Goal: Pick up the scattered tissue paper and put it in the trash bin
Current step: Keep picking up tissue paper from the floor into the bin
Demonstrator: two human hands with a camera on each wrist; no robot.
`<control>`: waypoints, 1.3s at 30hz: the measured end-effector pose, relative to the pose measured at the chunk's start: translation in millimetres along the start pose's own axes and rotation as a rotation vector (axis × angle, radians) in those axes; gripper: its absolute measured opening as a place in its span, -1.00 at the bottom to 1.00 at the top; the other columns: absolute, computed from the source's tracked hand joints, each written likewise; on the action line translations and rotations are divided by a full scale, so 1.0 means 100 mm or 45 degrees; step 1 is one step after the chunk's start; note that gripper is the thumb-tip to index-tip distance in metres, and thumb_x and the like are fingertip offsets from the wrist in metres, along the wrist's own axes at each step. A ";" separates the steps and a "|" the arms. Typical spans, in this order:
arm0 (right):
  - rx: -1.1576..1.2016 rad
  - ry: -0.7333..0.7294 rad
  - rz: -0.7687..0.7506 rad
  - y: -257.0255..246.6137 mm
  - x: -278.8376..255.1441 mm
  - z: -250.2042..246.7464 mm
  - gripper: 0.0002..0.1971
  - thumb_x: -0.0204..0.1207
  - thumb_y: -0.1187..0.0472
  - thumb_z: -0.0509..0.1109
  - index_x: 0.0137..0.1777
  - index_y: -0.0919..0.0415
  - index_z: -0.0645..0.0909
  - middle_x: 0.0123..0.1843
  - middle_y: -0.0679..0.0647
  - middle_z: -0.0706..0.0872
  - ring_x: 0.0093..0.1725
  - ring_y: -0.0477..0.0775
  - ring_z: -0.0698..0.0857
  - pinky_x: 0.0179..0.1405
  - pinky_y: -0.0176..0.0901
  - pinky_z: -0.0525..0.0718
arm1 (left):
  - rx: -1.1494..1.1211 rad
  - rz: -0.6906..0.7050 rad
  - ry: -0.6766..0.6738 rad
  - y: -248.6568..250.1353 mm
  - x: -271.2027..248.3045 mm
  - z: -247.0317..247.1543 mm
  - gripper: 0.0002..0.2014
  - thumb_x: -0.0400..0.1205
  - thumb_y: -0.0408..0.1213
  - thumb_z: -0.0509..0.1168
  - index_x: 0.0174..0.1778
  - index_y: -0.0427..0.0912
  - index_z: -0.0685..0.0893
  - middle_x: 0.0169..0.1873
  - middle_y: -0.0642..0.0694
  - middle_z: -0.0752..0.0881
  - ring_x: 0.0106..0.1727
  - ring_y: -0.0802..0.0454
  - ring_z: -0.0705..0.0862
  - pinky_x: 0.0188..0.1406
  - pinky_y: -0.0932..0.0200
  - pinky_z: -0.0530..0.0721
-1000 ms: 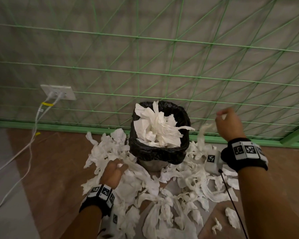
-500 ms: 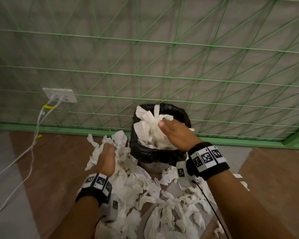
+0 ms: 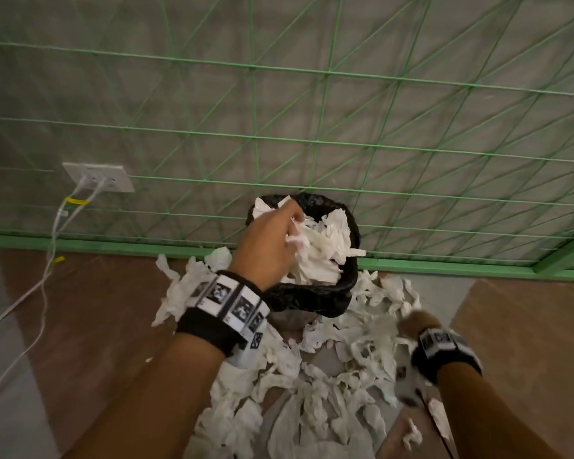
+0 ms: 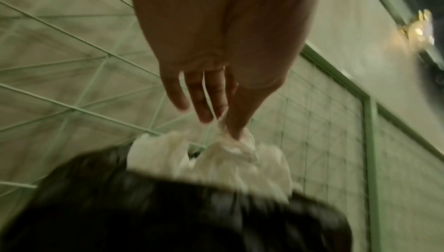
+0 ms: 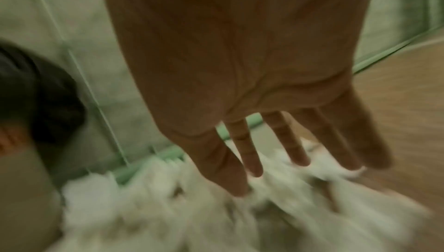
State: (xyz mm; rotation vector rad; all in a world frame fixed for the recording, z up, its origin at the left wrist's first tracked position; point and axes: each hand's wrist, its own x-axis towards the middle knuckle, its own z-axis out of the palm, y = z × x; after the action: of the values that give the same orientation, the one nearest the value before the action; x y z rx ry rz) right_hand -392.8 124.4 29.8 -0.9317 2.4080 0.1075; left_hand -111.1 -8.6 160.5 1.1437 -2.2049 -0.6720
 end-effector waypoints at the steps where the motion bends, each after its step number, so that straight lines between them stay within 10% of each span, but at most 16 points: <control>1: -0.163 -0.098 0.019 0.23 -0.09 0.21 -0.40 0.54 0.05 0.36 0.54 0.24 0.35 0.59 0.21 0.43 0.52 0.21 0.48 0.39 -0.10 0.48 | 0.162 0.023 0.036 -0.01 -0.05 0.09 -0.75 0.48 -0.29 0.43 -0.08 0.05 0.49 -0.21 0.10 0.64 -0.11 0.03 0.59 0.00 -0.01 0.58; 5: -0.095 -0.387 0.180 0.54 -0.21 0.77 0.06 0.38 -0.28 0.43 0.70 0.08 -0.10 0.74 0.12 -0.11 0.71 0.23 0.02 0.64 0.03 0.19 | 0.604 0.058 0.001 -0.15 -0.14 0.39 -0.96 0.55 -0.16 0.35 -0.12 0.04 0.67 -0.19 0.10 0.74 0.13 0.01 0.51 0.07 -0.04 0.22; 11: -0.070 -0.400 -0.062 0.01 0.06 0.81 -0.28 0.40 -0.39 0.30 0.45 0.03 0.42 0.57 0.16 0.38 0.53 0.25 0.38 0.51 0.06 0.35 | 0.495 0.174 -0.056 -0.33 -0.18 0.41 -0.68 0.59 -0.06 0.06 0.13 0.21 0.67 0.27 0.31 0.51 0.24 0.15 0.32 0.01 0.07 0.06; 14: -0.180 -0.461 -0.163 -0.16 0.05 0.89 -0.31 0.47 -0.27 0.33 0.52 0.08 0.42 0.58 0.12 0.40 0.56 0.17 0.39 0.54 -0.03 0.34 | 0.043 -0.083 0.379 -0.50 -0.24 0.26 -0.73 0.54 -0.22 0.11 0.10 0.10 0.58 0.12 0.12 0.48 0.17 0.11 0.41 0.18 0.00 0.27; 17: -0.138 -0.384 -0.189 -0.29 -0.03 0.84 -0.46 0.50 0.07 0.44 0.45 0.22 0.49 0.50 0.18 0.48 0.47 0.17 0.51 0.45 -0.07 0.52 | -0.190 -0.375 0.883 -0.83 -0.45 0.21 -0.90 0.51 -0.41 0.15 -0.10 -0.18 0.44 -0.18 -0.06 0.48 -0.21 0.02 0.46 -0.16 0.05 0.44; 20: -0.121 -0.320 -0.209 -0.31 0.07 0.73 -0.60 0.52 0.16 0.40 0.33 0.26 0.60 0.14 0.11 0.68 0.21 0.13 0.68 0.25 -0.15 0.66 | 0.116 -0.627 0.402 -1.18 -0.83 0.42 -0.90 0.56 -0.33 0.22 -0.16 -0.10 0.40 -0.36 -0.07 0.58 -0.36 -0.05 0.58 -0.36 0.02 0.55; 22: -0.117 -0.309 -0.250 -0.36 0.07 0.52 -0.76 0.53 0.13 0.38 0.13 0.19 0.67 -0.23 -0.03 0.61 0.05 0.12 0.73 0.08 -0.16 0.68 | 0.349 -0.619 -0.230 -1.33 -1.12 0.65 -0.76 0.52 -0.06 0.19 0.07 -0.03 0.48 0.01 -0.14 0.67 -0.02 -0.15 0.69 -0.04 -0.06 0.69; 26: -0.125 -0.289 -0.336 -0.44 0.05 0.04 -0.80 0.56 0.07 0.35 -0.06 0.21 0.68 0.08 0.17 0.65 0.27 0.20 0.63 0.18 -0.12 0.55 | 0.651 -0.723 -1.083 -1.40 -1.58 1.05 -0.17 0.38 0.28 0.10 0.61 0.21 0.06 0.65 -0.22 -0.08 0.64 -0.28 0.08 0.60 -0.23 0.16; 30: 0.402 -0.222 -0.220 -0.51 -0.01 -0.42 -0.90 0.42 0.29 0.44 -0.29 0.23 0.62 -0.18 0.17 0.64 -0.24 0.15 0.61 -0.29 -0.17 0.62 | 0.723 -0.680 -1.101 -1.44 -1.63 1.14 -0.43 0.69 -0.09 0.08 0.63 -0.07 0.13 0.67 -0.27 -0.09 0.66 -0.26 0.06 0.64 -0.16 0.15; 34: 0.717 0.160 -0.326 -0.66 -0.17 -0.92 -0.91 0.37 0.38 0.45 -0.27 0.32 0.56 -0.30 0.24 0.67 -0.48 0.06 0.72 -0.39 -0.10 0.76 | 0.523 -0.722 -0.782 -1.51 -1.55 1.03 -0.13 0.42 0.17 -0.31 0.65 -0.20 0.06 0.64 -0.22 0.16 0.65 -0.15 0.21 0.67 -0.08 0.15; 36: 0.735 0.424 -0.461 -0.76 -0.31 -1.18 -0.85 0.35 0.39 0.45 -0.13 0.28 0.55 -0.43 0.17 0.66 -0.68 -0.16 0.64 -0.56 -0.23 0.61 | 0.405 -0.743 -0.667 -1.50 -1.51 0.95 -0.29 0.60 0.06 -0.13 0.67 -0.19 0.03 0.62 -0.19 0.21 0.65 -0.15 0.20 0.67 0.02 0.11; 39: 0.985 0.666 -0.712 -0.98 -0.59 -1.51 -0.85 0.38 0.50 0.35 -0.13 0.26 0.57 -0.39 0.12 0.65 -0.65 -0.22 0.65 -0.50 -0.18 0.68 | 0.333 -0.696 -0.542 -1.58 -1.51 0.95 -0.64 0.64 -0.40 0.15 0.37 -0.27 0.55 0.32 -0.32 0.60 0.32 -0.21 0.60 0.35 0.10 0.53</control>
State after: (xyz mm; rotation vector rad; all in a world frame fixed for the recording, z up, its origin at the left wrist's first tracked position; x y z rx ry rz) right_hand -364.3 45.5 200.2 -1.2736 2.1753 -1.3064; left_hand -14.2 54.0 -48.3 1.9270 -2.3824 -0.9361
